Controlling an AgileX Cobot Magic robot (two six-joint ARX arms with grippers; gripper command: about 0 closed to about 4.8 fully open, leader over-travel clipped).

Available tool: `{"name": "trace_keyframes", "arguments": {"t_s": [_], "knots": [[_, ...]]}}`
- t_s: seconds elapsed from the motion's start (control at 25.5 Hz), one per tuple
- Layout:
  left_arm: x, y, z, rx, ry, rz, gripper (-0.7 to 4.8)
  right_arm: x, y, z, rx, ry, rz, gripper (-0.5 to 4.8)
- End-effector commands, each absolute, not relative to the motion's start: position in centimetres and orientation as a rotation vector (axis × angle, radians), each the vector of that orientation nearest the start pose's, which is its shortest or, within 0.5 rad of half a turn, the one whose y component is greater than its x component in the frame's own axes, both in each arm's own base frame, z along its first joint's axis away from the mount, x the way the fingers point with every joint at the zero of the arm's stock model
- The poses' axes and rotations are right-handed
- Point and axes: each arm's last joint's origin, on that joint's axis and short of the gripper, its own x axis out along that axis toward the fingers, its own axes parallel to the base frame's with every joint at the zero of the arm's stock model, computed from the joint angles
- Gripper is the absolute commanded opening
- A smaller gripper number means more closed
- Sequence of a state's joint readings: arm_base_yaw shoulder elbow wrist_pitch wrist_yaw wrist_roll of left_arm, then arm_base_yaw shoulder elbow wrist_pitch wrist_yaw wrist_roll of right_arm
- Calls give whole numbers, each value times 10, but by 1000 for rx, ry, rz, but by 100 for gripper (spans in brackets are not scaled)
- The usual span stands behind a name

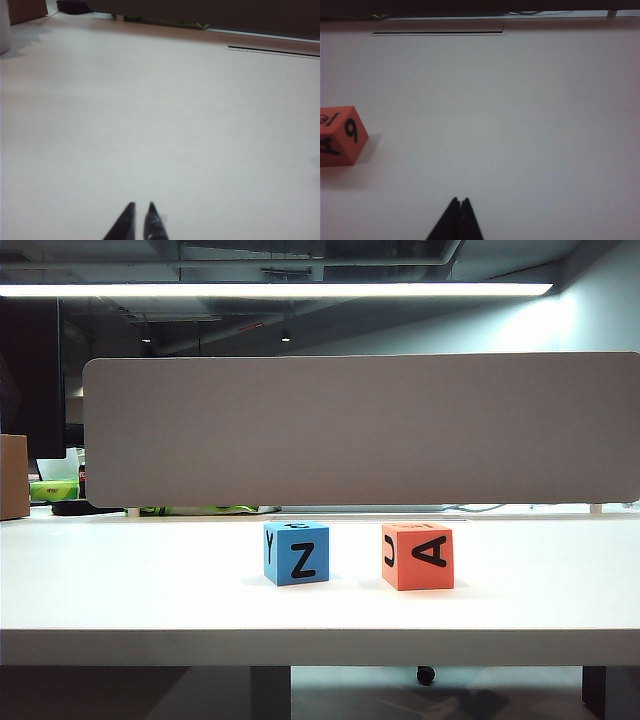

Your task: Stack the letter block on the right onto the letter block on the left.

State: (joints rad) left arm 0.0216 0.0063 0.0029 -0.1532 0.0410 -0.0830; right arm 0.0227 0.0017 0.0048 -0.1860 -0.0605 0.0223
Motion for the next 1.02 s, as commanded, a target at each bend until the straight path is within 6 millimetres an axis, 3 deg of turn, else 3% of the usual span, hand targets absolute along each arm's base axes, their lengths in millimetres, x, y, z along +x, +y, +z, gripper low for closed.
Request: {"name": "trace_keyframes", "arguments": {"t_s": [0.04,0.74,0.82,1.02], "knots": [[97,1,152,-90,141,-9,26,96,4,147,27,177,79,-5],[97,1,152,-91,141,-15,26,96,4,148,71,176,90,-5],[97,1,152,-91,141,-20,26,96,4,148,121,178,85,-5],[97,-1,155,-138,127,-71,26,96,4,149,431,178,54,-5]]}}
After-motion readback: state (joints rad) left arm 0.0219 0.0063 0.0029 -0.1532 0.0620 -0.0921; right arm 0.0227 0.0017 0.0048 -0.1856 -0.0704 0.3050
